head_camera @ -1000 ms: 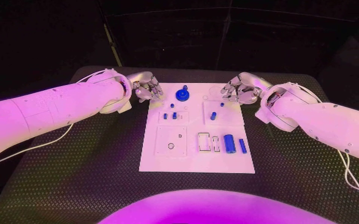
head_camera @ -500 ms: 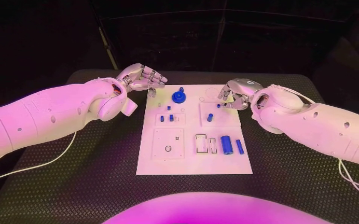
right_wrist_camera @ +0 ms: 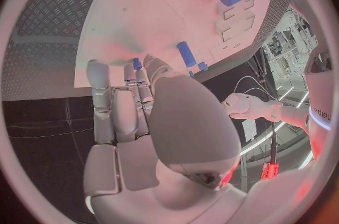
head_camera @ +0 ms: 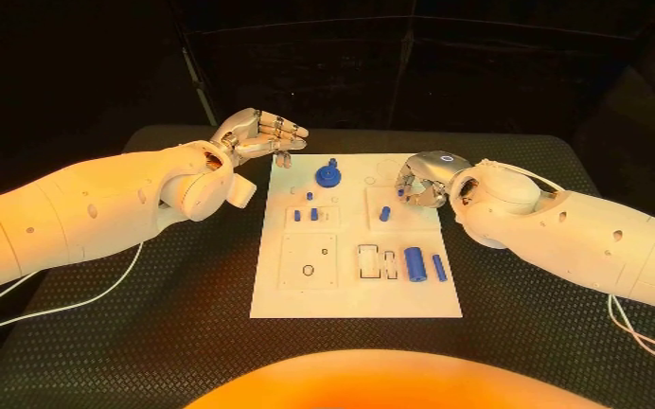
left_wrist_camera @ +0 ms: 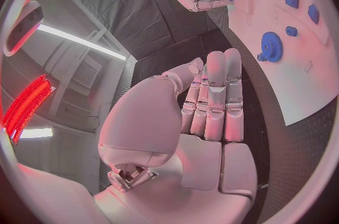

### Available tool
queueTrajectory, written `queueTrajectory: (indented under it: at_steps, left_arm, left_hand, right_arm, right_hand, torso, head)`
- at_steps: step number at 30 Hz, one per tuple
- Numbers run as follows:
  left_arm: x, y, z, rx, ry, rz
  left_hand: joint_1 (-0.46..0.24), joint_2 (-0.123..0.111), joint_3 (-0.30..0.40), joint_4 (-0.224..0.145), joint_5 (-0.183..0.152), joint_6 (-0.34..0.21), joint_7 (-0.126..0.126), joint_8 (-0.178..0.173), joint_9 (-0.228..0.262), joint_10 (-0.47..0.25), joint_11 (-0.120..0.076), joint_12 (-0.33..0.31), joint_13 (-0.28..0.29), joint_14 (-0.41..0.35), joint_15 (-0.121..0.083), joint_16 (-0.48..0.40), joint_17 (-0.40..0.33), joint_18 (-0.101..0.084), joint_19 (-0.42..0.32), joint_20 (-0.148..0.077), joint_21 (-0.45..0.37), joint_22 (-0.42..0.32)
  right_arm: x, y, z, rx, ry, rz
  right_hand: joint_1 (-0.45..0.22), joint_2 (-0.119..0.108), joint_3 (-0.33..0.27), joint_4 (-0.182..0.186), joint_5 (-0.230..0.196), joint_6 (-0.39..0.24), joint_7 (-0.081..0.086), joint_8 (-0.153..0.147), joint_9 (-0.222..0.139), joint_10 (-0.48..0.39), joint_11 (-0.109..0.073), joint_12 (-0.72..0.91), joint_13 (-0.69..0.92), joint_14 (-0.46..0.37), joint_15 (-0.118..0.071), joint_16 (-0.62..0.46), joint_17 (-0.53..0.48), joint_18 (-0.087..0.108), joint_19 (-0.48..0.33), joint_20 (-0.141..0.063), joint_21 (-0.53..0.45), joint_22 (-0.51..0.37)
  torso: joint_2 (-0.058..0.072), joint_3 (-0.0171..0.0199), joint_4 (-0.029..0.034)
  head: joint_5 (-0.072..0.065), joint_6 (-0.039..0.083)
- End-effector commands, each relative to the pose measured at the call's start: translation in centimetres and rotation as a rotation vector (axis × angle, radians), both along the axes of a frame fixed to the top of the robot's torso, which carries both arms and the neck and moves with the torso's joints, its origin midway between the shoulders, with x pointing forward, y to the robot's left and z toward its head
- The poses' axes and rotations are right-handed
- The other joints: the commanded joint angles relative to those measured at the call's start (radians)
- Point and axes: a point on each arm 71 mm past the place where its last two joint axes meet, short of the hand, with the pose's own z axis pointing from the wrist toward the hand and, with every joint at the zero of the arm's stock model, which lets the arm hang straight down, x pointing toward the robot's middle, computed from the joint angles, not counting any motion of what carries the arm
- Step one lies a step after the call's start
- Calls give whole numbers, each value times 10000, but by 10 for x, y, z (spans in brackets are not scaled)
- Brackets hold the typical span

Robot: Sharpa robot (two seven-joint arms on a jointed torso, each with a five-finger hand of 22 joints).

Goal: Assemble the parts on the task board

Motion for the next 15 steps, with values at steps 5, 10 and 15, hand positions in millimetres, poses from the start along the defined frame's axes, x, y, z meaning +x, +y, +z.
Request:
queueTrajectory:
  at_steps: [5,10,15]
  left_arm:
    - [0,-1,3,-336,-172,90]
    - [1,-1,3,-292,-136,157]
    - [1,0,3,-273,-118,183]
  left_hand:
    - [19,41,-24,-48,-15,38,38,-8,-11,-32,23,41,-6,-57,12,-66,-33,130,-70,-4,-72,-24]
    - [9,42,-30,-43,-16,36,41,-11,-12,-37,25,43,-7,-57,15,-80,-41,129,-74,-2,-79,-29]
    - [9,42,-30,-43,-16,36,41,-11,-12,-37,25,43,-7,-57,15,-80,-41,129,-74,-2,-79,-29]
  right_arm:
    - [0,3,-5,-292,164,226]
    - [1,5,-7,-302,207,247]
    - [2,5,-8,-291,198,213]
  right_hand:
    - [143,120,420,-145,-187,327,-63,2,28,244,-57,-148,-224,370,-42,78,8,-90,5,-63,108,93]
    - [96,120,637,-223,-211,401,-66,-20,18,353,-54,-218,-346,369,-48,110,20,-98,-5,-67,164,149]
    - [41,114,881,-329,-227,456,-61,-55,9,452,-54,-292,-470,362,-46,131,16,-100,-25,-69,213,191]
  torso:
    - [-1,0,1]
    - [-5,3,-1]
    - [3,1,-3]
  head:
    - [3,-27]
    - [21,-44]
    - [24,-41]
